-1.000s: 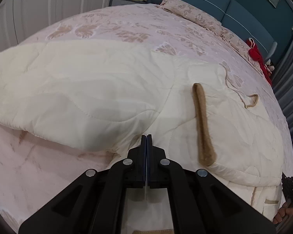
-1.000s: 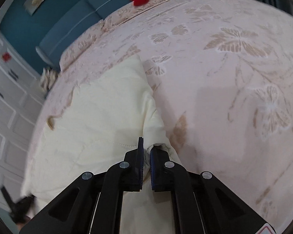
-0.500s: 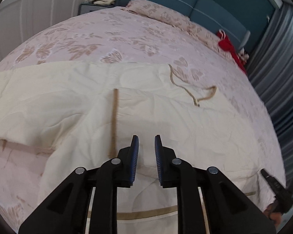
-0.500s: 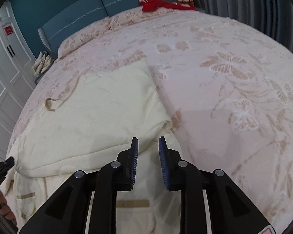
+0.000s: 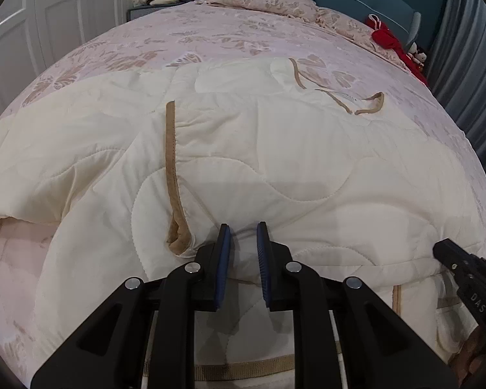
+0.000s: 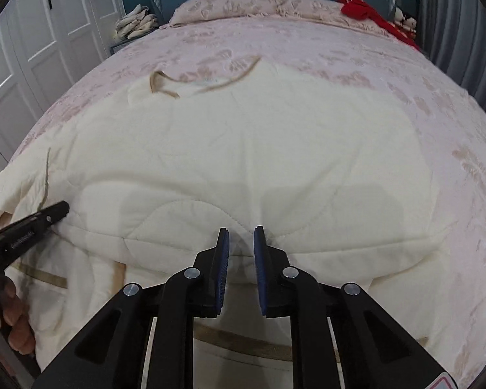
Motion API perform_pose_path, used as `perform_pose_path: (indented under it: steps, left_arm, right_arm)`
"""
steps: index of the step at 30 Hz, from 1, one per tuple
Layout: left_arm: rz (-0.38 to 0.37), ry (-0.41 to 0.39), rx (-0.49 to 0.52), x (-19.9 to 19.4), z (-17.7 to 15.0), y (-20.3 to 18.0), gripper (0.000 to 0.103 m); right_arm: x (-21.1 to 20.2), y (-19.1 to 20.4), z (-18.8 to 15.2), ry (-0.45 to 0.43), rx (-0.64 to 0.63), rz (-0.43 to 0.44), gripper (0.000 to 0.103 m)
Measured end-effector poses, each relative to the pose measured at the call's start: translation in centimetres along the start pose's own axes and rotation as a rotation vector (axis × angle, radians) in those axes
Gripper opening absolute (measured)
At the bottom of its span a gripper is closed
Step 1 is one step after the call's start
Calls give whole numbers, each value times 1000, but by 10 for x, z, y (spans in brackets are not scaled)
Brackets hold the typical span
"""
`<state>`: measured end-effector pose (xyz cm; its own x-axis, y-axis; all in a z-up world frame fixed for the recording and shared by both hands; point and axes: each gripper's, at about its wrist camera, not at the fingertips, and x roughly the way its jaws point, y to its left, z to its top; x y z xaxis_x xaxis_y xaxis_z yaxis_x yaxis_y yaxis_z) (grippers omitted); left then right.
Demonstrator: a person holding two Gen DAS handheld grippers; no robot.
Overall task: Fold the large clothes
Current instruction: 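Grasp the other sleeve cuff with the left tool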
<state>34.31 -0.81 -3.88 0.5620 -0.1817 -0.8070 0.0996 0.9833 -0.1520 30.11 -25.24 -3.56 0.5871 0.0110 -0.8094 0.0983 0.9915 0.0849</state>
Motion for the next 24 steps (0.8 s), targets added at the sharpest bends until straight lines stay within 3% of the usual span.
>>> perform_pose_path:
  steps: [3,8,13,17,19,20,21,23,24]
  left_arm:
    - [8,-30,13,1,-4,-2,16]
    - [26,-68,35,2,-8,-5,16]
    - [16,-86,31,2,-10,-4,16]
    - [-52,-97,-20,-7,-8,6,17]
    - [-122,-102,-104,-21,-6,23,19]
    - [-149,-120,-177,-34,-6,41,28]
    - [-167,-139,-247,-47,-7,61,48]
    - [-149,-178,-378,-72,-11,104,75]
    - [-141,-202,-445,-84,-13,131,77]
  right_arm:
    - [3,4,-5,-14,-27,-30,12]
    - [8,26,-13,-60,-122,-150,12]
    - [12,28,-15,-92,-139,-183,13]
    - [10,20,-16,-111,-107,-149,13]
    - [8,18,-17,-116,-101,-143,13]
    - [8,19,-17,-118,-100,-142,13]
    - [8,19,-17,-120,-98,-140,13]
    - [8,19,-16,-121,-96,-138,13]
    - [7,19,-17,-123,-95,-137,14]
